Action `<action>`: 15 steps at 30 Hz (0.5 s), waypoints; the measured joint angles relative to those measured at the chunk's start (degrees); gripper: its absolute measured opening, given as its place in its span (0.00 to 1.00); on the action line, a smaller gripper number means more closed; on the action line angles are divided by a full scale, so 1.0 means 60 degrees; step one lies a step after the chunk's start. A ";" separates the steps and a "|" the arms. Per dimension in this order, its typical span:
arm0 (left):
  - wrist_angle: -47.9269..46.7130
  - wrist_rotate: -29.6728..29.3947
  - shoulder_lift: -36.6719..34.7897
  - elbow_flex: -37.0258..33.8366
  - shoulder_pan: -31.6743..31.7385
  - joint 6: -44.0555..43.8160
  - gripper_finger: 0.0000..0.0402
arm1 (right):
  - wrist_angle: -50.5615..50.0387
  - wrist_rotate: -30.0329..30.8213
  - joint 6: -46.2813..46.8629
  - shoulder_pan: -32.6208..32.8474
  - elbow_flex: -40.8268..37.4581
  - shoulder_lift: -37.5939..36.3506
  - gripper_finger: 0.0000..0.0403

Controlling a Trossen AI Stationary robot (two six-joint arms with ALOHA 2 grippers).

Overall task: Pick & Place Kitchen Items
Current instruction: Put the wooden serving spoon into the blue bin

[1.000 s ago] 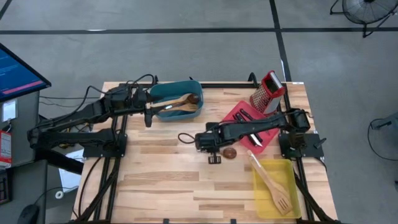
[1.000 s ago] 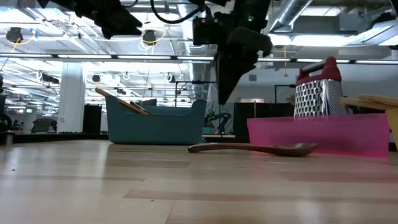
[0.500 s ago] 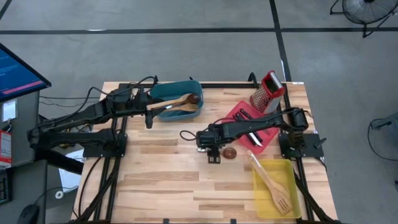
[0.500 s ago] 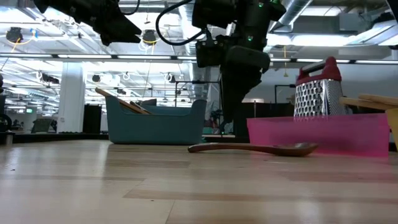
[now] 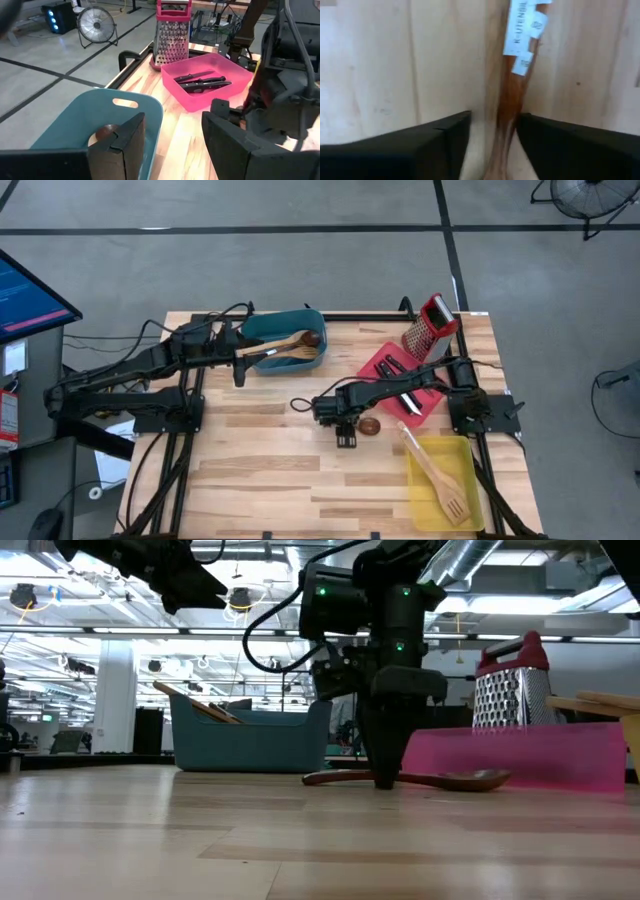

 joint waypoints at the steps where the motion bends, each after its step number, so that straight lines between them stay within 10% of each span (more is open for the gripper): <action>1: 0.0010 0.0000 -0.0004 0.0000 0.0000 -0.0002 0.44 | 0.0001 -0.0002 0.0000 -0.0013 0.0000 0.0002 0.38; 5: 0.0015 0.0000 -0.0004 0.0000 0.0000 -0.0005 0.44 | -0.0052 0.0007 0.0003 -0.0045 0.0000 0.0004 0.10; 15: 0.0002 0.0000 -0.0325 0.0000 0.0000 -0.0189 0.44 | 0.0501 0.0149 -0.0475 -0.0071 -0.0044 -0.1192 0.11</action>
